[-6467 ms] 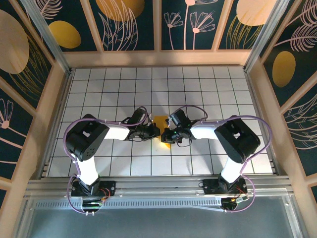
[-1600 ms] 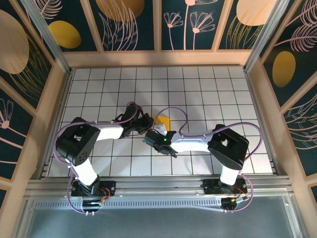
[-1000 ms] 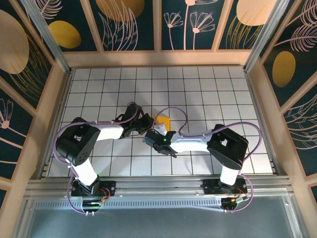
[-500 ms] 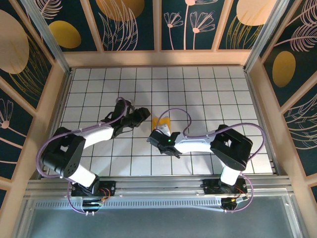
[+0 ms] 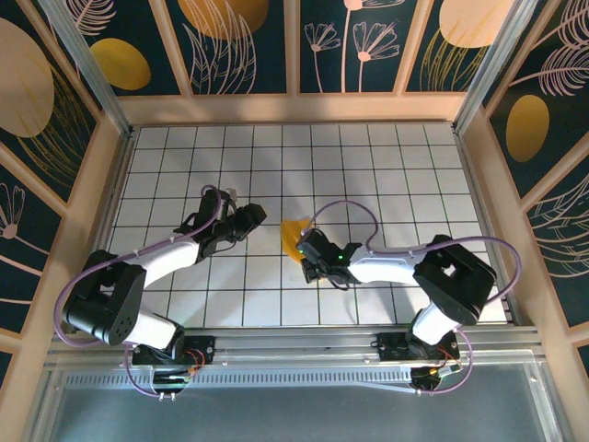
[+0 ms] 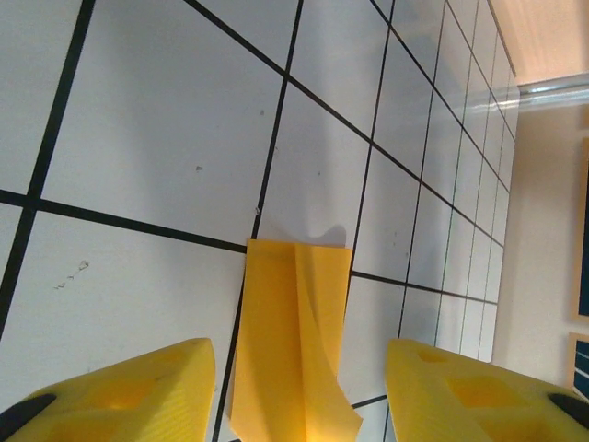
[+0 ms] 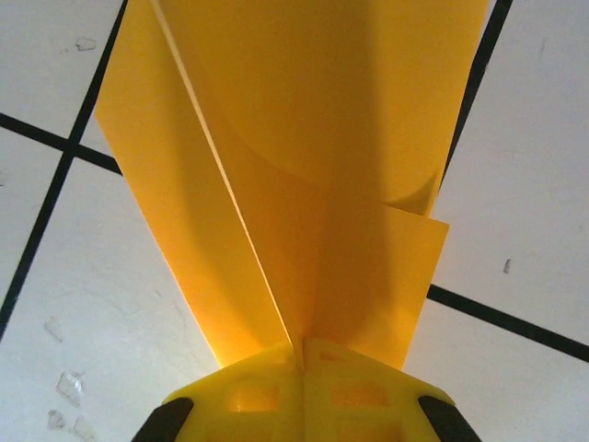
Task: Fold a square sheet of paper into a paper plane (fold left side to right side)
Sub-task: Fourth fold the wing at the center of the table.
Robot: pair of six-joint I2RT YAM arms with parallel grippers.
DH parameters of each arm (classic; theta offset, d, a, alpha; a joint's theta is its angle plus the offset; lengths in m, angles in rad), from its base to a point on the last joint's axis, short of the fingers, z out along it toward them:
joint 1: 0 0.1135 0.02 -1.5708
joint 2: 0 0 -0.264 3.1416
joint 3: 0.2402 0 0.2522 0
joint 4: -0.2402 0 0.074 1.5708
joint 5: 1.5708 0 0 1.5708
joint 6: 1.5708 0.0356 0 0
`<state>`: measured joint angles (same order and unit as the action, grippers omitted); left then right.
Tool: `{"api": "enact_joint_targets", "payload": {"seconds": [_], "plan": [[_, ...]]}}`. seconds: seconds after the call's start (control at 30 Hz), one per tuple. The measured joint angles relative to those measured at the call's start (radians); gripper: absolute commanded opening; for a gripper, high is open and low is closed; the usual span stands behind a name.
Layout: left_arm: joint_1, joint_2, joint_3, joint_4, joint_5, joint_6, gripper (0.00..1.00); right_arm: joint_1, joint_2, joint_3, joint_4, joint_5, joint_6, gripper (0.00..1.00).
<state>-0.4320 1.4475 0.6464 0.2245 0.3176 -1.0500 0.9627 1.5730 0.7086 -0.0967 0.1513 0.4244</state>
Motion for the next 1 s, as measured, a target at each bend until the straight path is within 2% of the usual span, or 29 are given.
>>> {"api": "enact_joint_targets", "payload": {"seconds": [0.27, 0.5, 0.7, 1.0], "plan": [[-0.023, 0.065, -0.007, 0.011, 0.068, 0.007, 0.45, -0.147, -0.072, -0.134, 0.158, -0.281, 0.027, 0.0], [-0.134, 0.181, 0.046, 0.006, 0.091, 0.01, 0.43, -0.223, -0.073, -0.182, 0.232, -0.442, 0.046, 0.0], [-0.19, 0.266, 0.132, 0.006, 0.094, 0.01, 0.43, -0.242, -0.069, -0.194, 0.248, -0.501, 0.053, 0.0], [-0.217, 0.358, 0.2, -0.013, 0.094, 0.018, 0.42, -0.248, -0.06, -0.194, 0.258, -0.525, 0.053, 0.0]]}}
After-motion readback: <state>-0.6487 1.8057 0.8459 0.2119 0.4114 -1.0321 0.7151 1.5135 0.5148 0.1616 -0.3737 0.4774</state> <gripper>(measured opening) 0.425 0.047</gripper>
